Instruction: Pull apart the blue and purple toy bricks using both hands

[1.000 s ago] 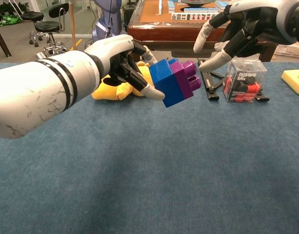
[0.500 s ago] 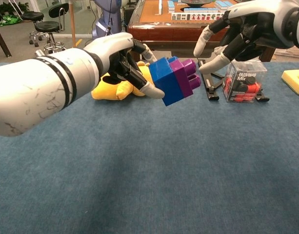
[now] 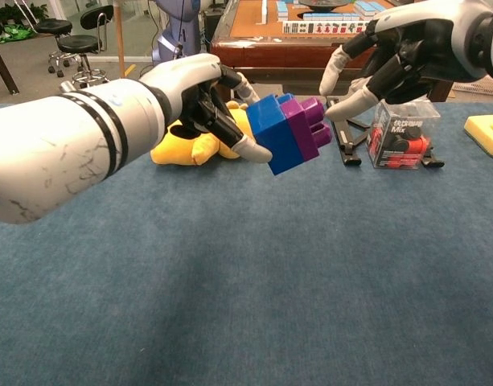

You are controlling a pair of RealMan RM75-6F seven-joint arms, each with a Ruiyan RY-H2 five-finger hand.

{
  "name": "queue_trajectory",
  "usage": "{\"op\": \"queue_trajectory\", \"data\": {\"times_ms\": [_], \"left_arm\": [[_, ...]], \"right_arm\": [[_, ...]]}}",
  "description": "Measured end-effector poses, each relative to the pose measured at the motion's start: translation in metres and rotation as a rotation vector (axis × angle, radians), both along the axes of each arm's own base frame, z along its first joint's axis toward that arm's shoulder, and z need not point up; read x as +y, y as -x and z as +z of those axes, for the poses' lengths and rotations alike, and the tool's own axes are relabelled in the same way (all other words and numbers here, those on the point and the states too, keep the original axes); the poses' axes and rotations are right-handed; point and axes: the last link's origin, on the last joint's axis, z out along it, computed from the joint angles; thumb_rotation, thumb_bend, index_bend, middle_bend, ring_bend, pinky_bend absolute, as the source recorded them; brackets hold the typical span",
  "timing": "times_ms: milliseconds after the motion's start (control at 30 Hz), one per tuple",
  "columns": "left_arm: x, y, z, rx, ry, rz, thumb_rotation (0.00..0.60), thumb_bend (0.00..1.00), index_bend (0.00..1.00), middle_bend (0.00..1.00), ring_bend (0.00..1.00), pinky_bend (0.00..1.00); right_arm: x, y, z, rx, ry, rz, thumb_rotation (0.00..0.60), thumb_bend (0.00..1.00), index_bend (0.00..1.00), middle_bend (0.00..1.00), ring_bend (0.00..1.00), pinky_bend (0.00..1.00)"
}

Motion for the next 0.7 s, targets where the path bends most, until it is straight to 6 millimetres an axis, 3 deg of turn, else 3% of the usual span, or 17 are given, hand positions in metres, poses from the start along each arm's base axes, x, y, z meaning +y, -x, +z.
{"op": "queue_trajectory", "data": {"times_ms": [700], "left_arm": [[0.0005, 0.0, 0.0003, -0.003, 0.005, 0.004, 0.6, 0.27, 0.62, 1.0, 1.0, 1.0]], "right_arm": [[0.0015, 0.0002, -0.0012, -0.004, -0.045, 0.011, 0.6, 0.21, 0.56, 1.0, 1.0, 1.0]]}}
